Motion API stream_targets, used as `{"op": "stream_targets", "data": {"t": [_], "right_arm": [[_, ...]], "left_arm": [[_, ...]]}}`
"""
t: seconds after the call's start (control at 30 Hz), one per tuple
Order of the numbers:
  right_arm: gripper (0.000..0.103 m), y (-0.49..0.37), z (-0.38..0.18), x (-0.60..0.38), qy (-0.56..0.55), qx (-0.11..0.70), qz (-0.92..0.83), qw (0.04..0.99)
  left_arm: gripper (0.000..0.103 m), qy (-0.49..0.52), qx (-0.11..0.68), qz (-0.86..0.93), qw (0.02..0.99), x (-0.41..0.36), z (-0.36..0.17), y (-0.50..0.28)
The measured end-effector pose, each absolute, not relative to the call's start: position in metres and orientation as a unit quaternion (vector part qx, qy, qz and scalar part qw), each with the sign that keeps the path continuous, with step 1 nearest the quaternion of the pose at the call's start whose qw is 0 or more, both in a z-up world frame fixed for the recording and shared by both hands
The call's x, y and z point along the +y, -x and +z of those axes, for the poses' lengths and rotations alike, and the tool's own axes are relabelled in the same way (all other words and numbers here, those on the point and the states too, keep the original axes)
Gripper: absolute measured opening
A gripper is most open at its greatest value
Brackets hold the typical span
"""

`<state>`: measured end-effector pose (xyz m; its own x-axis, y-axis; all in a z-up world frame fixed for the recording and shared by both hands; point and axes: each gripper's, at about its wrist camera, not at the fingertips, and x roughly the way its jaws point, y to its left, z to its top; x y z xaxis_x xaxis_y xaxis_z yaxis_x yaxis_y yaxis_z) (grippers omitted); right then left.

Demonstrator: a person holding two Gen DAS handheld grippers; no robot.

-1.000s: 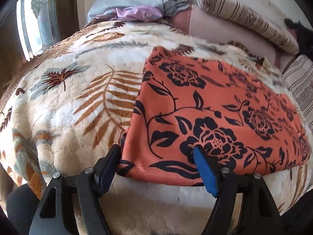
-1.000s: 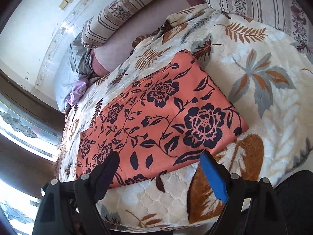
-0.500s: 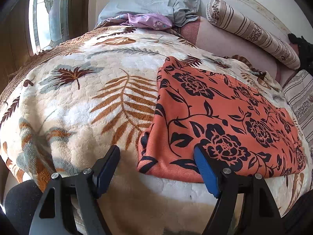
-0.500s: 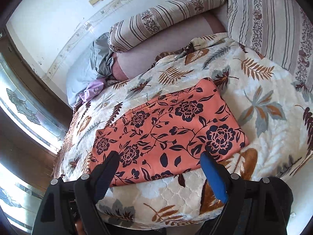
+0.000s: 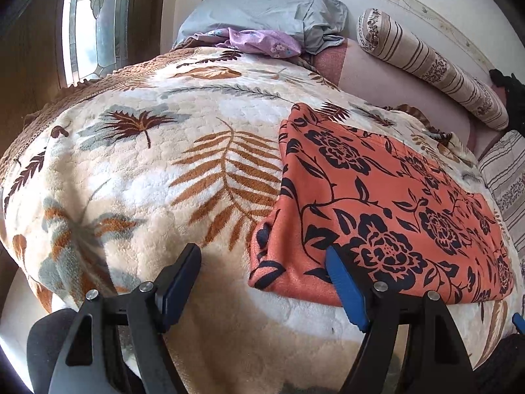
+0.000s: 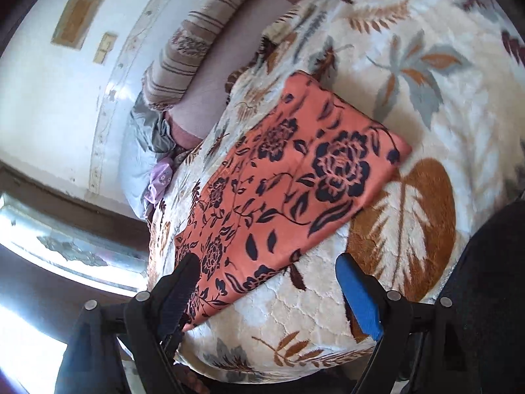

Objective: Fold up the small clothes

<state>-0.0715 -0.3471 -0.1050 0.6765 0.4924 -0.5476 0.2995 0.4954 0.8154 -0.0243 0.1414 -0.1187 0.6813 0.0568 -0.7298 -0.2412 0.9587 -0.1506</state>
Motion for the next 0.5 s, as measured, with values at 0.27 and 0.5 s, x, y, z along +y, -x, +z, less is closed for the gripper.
{"op": "stream_targets", "data": {"t": [0.27, 0.5], "right_arm": [[0.087, 0.061, -0.154, -0.388, -0.591, 0.371, 0.045, 0.715], [0.088, 0.03, -0.168, -0.403, -0.619, 0.347, 0.047, 0.702]], "left_arm": [[0.079, 0.097, 0.342, 0.058, 0.933, 0.103, -0.056, 0.022], [0.079, 0.053, 0.378, 0.012, 0.924, 0.023, -0.049, -0.031]]}}
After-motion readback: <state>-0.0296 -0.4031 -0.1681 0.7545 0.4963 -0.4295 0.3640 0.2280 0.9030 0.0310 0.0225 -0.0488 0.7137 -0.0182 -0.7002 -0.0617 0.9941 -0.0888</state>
